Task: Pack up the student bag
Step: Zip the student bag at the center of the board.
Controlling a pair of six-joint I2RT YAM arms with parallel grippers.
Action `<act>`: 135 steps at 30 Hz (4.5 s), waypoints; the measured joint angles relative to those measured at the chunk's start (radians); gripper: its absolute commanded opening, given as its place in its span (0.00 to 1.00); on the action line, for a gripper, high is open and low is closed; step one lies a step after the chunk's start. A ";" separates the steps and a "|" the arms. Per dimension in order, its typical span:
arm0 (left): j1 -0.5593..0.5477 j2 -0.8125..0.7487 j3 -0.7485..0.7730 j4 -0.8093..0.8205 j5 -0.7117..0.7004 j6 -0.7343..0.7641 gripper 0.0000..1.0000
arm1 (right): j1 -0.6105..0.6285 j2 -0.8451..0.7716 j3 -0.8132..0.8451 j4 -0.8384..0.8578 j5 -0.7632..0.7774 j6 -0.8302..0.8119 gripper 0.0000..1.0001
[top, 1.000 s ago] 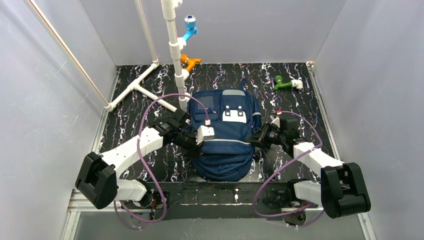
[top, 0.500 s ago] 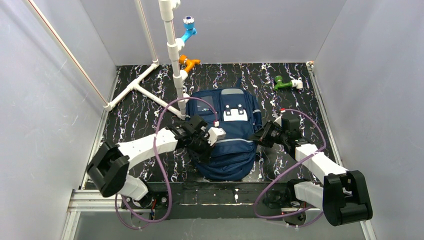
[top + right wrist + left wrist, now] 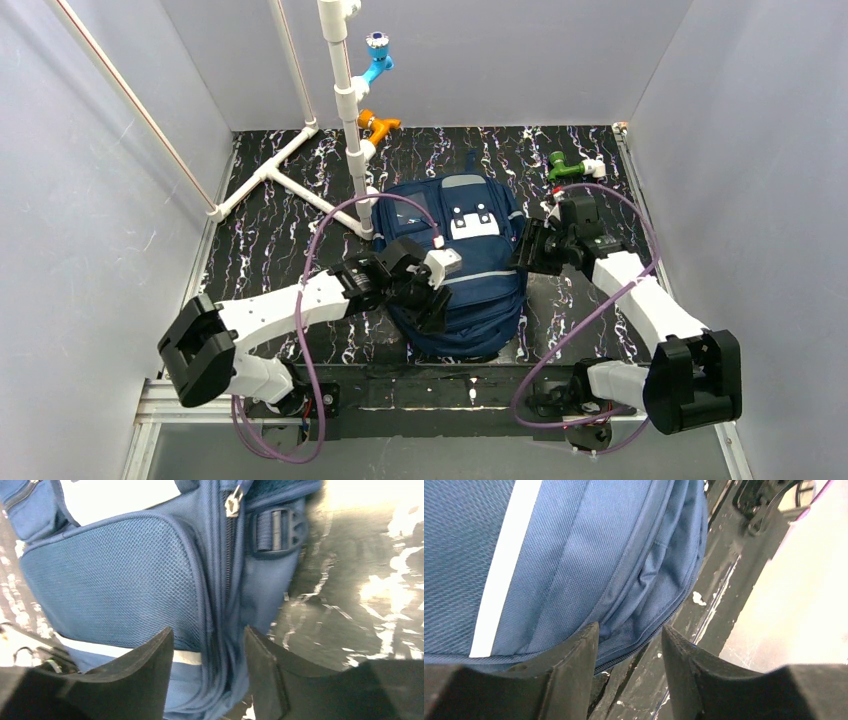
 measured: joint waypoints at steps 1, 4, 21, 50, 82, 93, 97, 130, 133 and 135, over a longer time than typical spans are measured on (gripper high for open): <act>-0.001 -0.013 0.000 0.003 -0.002 -0.008 0.62 | 0.002 0.000 0.028 -0.041 0.024 -0.027 0.72; 0.000 -0.065 0.000 0.016 -0.032 -0.048 0.71 | 0.003 -0.005 0.126 -0.153 0.112 -0.096 0.76; 0.367 -0.440 -0.119 -0.129 -0.199 -0.680 0.65 | 1.043 0.126 0.413 -0.317 0.695 0.180 0.76; 0.379 -0.517 -0.222 -0.072 -0.141 -1.009 0.62 | 1.241 0.428 0.332 -0.133 1.133 0.422 0.44; 0.379 -0.404 -0.472 0.238 -0.153 -1.124 0.69 | 1.194 0.314 0.191 0.066 0.969 0.041 0.01; 0.379 -0.341 -0.431 0.265 -0.106 -1.099 0.56 | 1.185 0.216 0.119 0.166 0.934 0.005 0.01; 0.378 -0.349 -0.415 0.270 -0.092 -1.097 0.59 | 1.182 0.179 0.114 0.167 0.930 -0.008 0.01; 0.257 -0.220 -0.300 0.286 -0.123 -1.144 0.00 | 1.181 0.163 0.114 0.161 0.914 -0.108 0.01; 0.256 -0.242 -0.308 0.286 -0.149 -1.123 0.00 | 1.181 0.163 0.117 0.155 0.909 -0.111 0.01; 0.258 -0.265 -0.317 0.286 -0.159 -1.114 0.00 | 1.181 0.162 0.123 0.148 0.906 -0.119 0.01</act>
